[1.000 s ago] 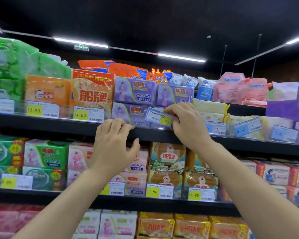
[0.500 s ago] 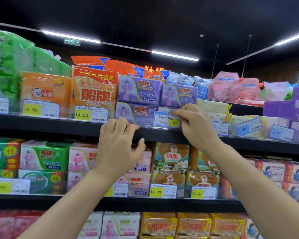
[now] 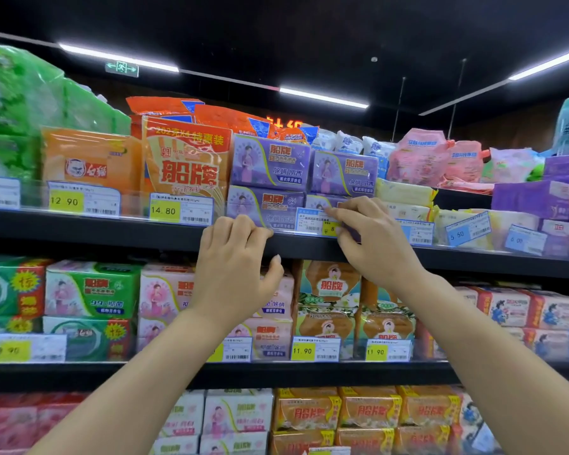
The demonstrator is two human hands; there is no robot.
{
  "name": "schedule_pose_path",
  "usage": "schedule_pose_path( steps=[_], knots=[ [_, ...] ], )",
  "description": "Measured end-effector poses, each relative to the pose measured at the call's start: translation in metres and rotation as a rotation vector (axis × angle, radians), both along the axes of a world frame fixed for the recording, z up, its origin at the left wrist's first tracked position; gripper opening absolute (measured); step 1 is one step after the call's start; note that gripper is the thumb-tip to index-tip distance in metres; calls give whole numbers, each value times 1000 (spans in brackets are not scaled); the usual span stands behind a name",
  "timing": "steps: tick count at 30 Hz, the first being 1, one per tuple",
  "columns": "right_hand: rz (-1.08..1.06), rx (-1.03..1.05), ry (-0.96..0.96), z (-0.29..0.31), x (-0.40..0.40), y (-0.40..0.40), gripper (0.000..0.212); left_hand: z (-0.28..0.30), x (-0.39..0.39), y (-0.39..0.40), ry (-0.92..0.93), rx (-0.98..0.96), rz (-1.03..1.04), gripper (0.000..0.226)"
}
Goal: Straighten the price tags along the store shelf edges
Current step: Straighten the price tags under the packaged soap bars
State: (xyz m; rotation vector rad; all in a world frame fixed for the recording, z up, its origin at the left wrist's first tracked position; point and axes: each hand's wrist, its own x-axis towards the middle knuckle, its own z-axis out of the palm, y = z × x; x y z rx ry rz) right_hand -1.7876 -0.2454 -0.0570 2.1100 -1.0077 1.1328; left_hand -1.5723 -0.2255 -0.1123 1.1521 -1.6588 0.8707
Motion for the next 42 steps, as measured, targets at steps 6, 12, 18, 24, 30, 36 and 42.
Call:
schedule_pose_path(
  steps=[6, 12, 18, 24, 30, 36, 42],
  knots=[
    [11, 25, -18, -3, -18, 19, 38, 6, 12, -2, -98, -11, -8, 38],
    [-121, 34, 4, -32, -80, 26, 34, 12, 4, 2, -112, 30, 20, 42],
    [-148, 35, 5, -49, -144, 12, 41, 10, -55, 5, -155, 24, -32, 42],
    [-85, -15, 17, -44, -211, 0, 40, 12, -149, -2, -182, 19, -78, 44],
    [-29, 17, 7, -44, -267, -10, 38, 4, -216, -20, -121, 11, -96, 40],
    [56, -22, 12, -30, -284, -22, 33, -6, -235, -29, 1, -48, -31, 40],
    [100, -151, -69, 12, -266, -36, 27, -2, -243, -33, 53, -84, 20, 31]
  ],
)
